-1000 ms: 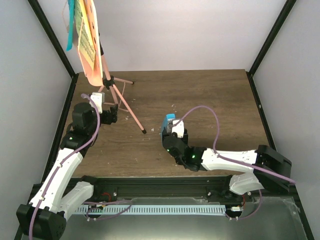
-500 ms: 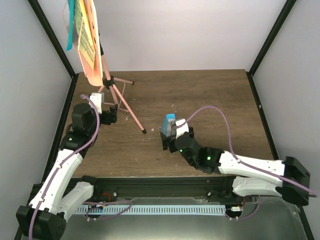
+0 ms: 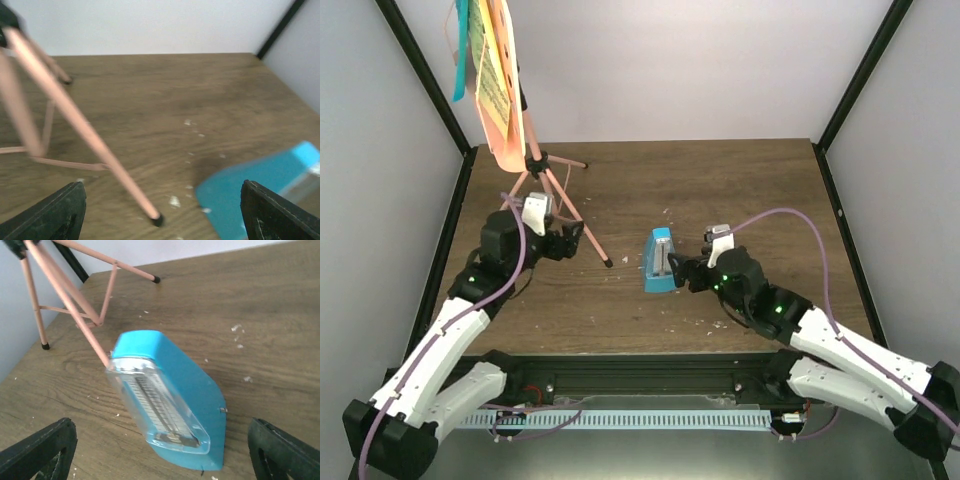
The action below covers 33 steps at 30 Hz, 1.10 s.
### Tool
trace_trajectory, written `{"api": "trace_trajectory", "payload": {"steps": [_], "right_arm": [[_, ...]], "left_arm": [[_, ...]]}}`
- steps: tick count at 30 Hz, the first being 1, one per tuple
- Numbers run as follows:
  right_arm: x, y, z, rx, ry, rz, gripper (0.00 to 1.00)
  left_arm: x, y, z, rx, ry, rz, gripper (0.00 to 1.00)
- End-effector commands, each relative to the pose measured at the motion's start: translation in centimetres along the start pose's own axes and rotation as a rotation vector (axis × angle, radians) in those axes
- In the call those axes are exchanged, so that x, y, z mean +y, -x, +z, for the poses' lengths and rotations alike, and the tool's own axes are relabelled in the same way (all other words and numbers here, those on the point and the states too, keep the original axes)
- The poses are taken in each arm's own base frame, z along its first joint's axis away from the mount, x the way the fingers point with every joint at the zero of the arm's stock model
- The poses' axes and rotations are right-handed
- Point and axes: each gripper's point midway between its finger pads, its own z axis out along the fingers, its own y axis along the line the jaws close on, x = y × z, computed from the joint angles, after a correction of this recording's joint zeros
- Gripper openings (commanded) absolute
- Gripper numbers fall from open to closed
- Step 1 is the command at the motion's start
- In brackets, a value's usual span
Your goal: Pack up the instrument practice props
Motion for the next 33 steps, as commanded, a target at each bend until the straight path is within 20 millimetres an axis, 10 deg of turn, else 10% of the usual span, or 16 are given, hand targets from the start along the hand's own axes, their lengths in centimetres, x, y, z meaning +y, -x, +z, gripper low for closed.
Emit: {"api": "trace_trajectory", "payload": {"steps": [1,16,33], "right_arm": [[-2.4,-2.8,0.5,0.119,0.001,0.138,0.91],[-10.7,-10.0,2.7,0.236,-0.024,0.535,0.80],[-12.3,-10.6,4.0,0.228,-0.084,0.603,0.72]], "left_arm": [[-4.4,-2.4,0.3,0.080,-0.180,-0.198,0.85],[-8.9,-16.6,6.6,0.450,-0.213,-0.305,0.68],[-10.6,-23.6,11.0,0.606,-0.253,-0.248,0.53]]}}
